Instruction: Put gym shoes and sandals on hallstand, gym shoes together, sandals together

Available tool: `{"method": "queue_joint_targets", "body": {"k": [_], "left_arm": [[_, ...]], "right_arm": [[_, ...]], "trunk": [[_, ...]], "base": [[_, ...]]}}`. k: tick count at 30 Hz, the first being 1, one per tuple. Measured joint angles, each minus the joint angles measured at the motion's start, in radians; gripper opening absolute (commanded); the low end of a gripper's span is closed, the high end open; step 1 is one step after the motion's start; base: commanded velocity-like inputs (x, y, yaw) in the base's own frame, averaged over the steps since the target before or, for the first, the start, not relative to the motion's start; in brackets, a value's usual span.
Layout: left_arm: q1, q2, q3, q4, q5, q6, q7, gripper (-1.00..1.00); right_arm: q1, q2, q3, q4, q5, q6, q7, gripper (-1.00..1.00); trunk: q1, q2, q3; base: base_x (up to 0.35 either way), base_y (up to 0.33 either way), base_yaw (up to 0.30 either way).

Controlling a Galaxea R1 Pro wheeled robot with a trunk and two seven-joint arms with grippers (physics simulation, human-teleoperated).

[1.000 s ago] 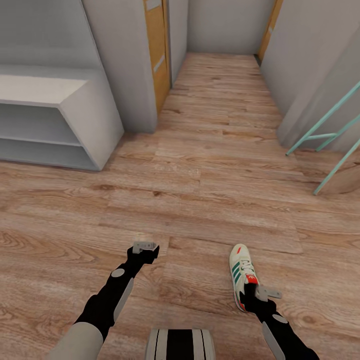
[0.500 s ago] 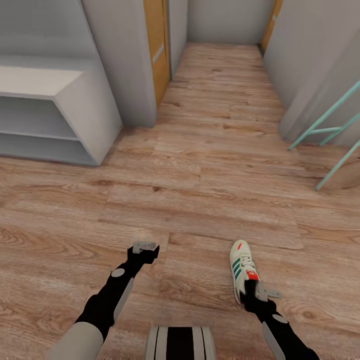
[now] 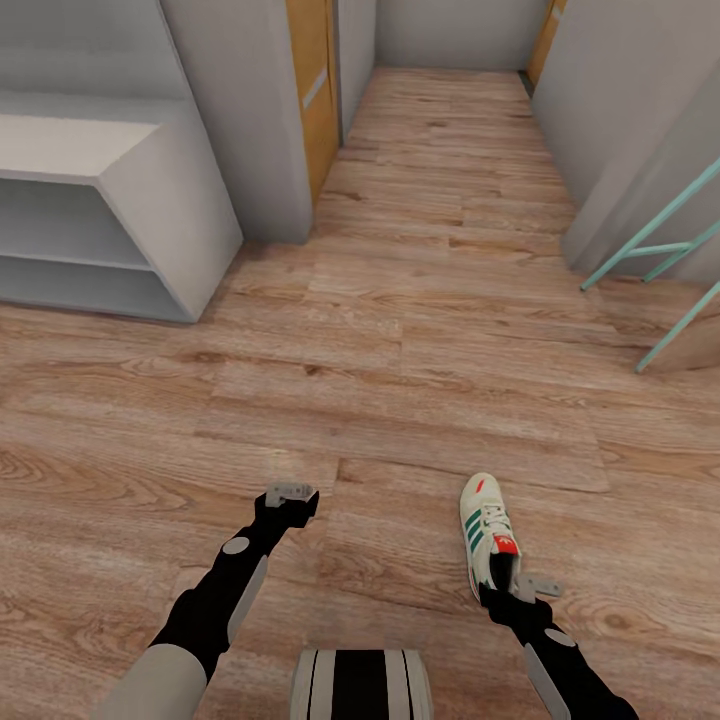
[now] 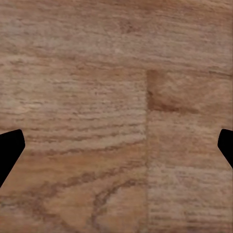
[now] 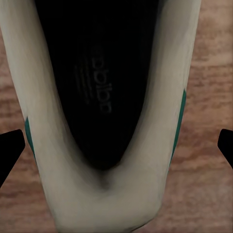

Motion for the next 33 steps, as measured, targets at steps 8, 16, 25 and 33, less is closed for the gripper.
{"method": "queue_joint_targets", "body": {"k": [8, 16, 25, 33], "left_arm": [[0.0, -0.001, 0.0, 0.0, 0.0, 0.0, 0.0, 1.0], [0.0, -0.001, 0.0, 0.0, 0.0, -0.001, 0.0, 1.0], [0.001, 0.0, 0.0, 0.0, 0.0, 0.0, 0.0, 1.0], [0.0, 0.0, 0.0, 0.001, 0.0, 0.0, 0.0, 1.0]], "right_arm": [[0.0, 0.0, 0.0, 0.0, 0.0, 0.0, 0.0, 1.0], [0.0, 0.0, 0.0, 0.0, 0.0, 0.0, 0.0, 1.0], [0.0, 0.0, 0.0, 0.0, 0.0, 0.001, 0.0, 1.0], [0.0, 0.0, -0.001, 0.0, 0.0, 0.001, 0.0, 1.0]], "trunk": [[0.002, -0.001, -0.021], [0.003, -0.002, -0.036], [0.003, -0.002, -0.038], [0.003, -0.002, -0.038]], "base": [[0.0, 0.0, 0.0], [0.0, 0.0, 0.0], [0.0, 0.0, 0.0], [0.0, 0.0, 0.0]]}}
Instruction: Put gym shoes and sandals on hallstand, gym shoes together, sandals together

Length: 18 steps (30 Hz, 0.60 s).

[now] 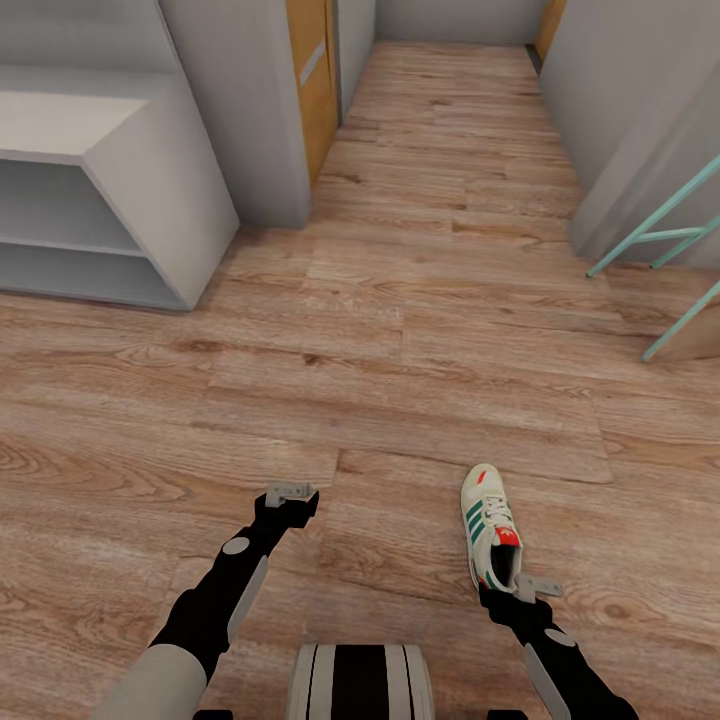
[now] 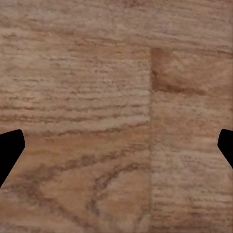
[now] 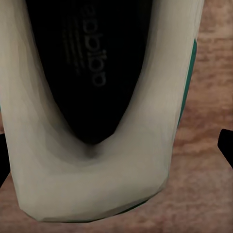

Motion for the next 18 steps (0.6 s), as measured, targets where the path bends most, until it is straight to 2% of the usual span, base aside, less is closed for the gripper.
{"method": "queue_joint_targets", "body": {"k": [18], "left_arm": [[0.0, 0.0, 0.0, 0.001, 0.001, 0.0, 0.0, 1.0]], "right_arm": [[0.0, 0.0, 0.0, 0.0, 0.0, 0.001, 0.0, 1.0]], "trunk": [[0.0, 0.0, 0.0]], "base": [[0.021, 0.026, 0.0]]}}
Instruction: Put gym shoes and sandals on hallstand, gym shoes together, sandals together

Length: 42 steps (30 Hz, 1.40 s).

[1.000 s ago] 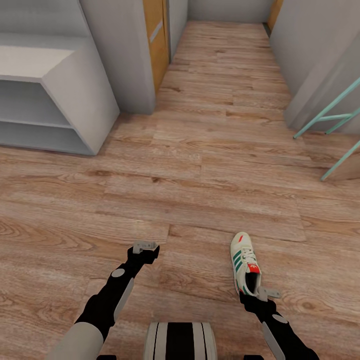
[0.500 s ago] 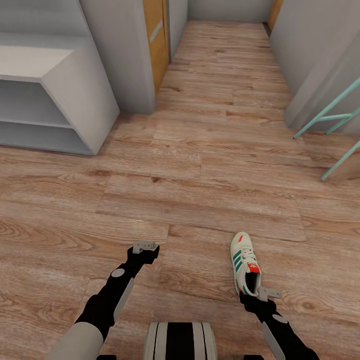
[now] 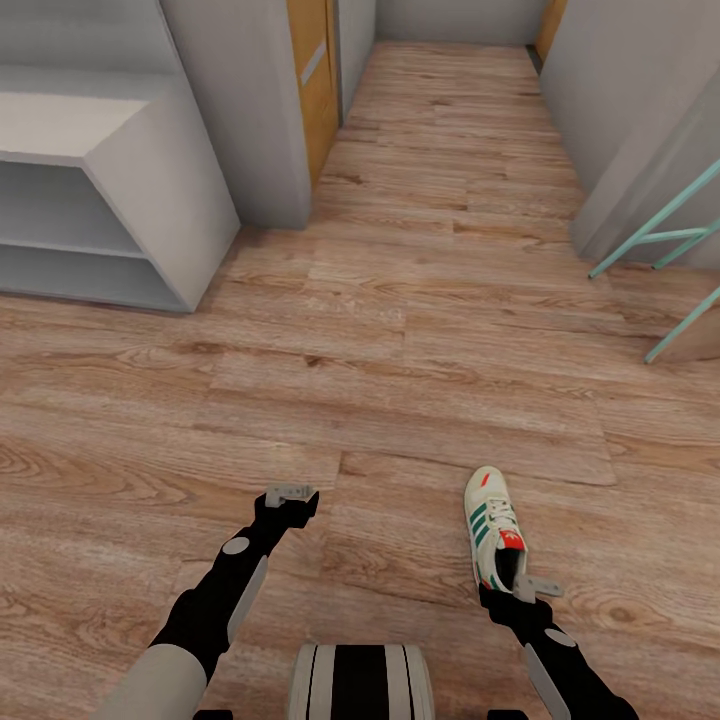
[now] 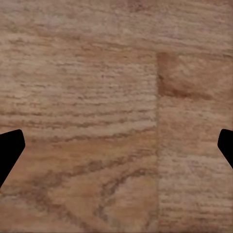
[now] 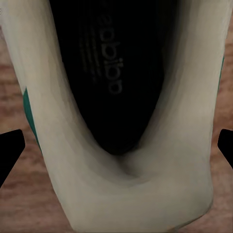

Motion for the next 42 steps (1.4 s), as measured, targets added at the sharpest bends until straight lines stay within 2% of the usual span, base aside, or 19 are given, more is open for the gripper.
{"method": "queue_joint_targets", "body": {"k": [42], "left_arm": [[0.0, -0.004, -0.001, 0.0, 0.001, -0.001, -0.001, 1.0]], "right_arm": [[0.0, 0.0, 0.0, 0.0, 0.0, 0.0, 0.0, 1.0]], "trunk": [[0.0, 0.0, 0.0]], "base": [[0.013, 0.001, 0.0]]}}
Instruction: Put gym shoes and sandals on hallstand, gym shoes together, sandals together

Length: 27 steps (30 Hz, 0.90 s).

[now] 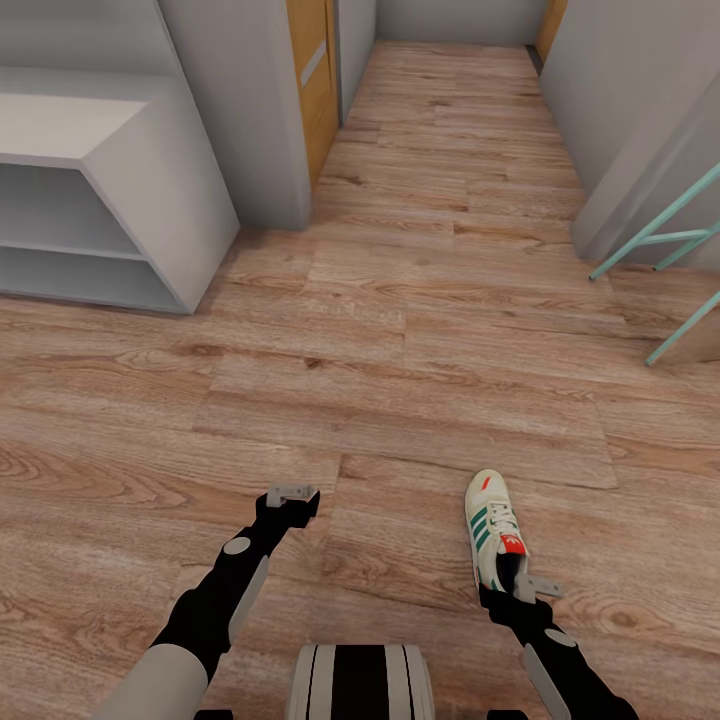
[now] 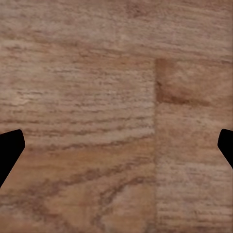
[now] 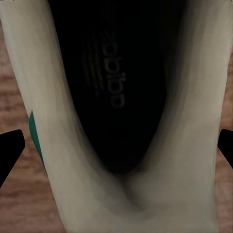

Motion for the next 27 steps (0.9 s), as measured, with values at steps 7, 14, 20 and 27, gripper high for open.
{"method": "queue_joint_targets", "body": {"k": [7, 14, 20, 27], "left_arm": [[0.0, 0.0, 0.0, 0.0, 0.0, 0.0, 0.0, 1.0], [0.001, 0.0, 0.0, 0.0, -0.001, -0.002, 0.0, 1.0], [0.002, 0.0, 0.0, 0.0, -0.001, -0.002, 0.0, 1.0], [0.002, -0.001, 0.0, 0.0, -0.001, -0.001, 0.0, 1.0]], "right_arm": [[0.0, 0.0, 0.0, 0.0, 0.002, -0.001, 0.0, -1.0], [0.0, 0.0, 0.0, 0.0, 0.002, 0.0, 0.0, -1.0], [0.0, 0.0, 0.0, 0.0, 0.002, 0.001, 0.0, -1.0], [0.0, 0.0, 0.0, 0.001, 0.001, 0.0, 0.0, -1.0]], "trunk": [[0.0, 0.0, 0.0], [0.0, 0.0, 0.0], [0.0, 0.0, 0.0], [0.0, 0.0, 0.0]], "base": [[0.0, 0.0, 0.0], [0.0, 0.0, 0.0], [0.0, 0.0, 0.0], [0.0, 0.0, 0.0]]}}
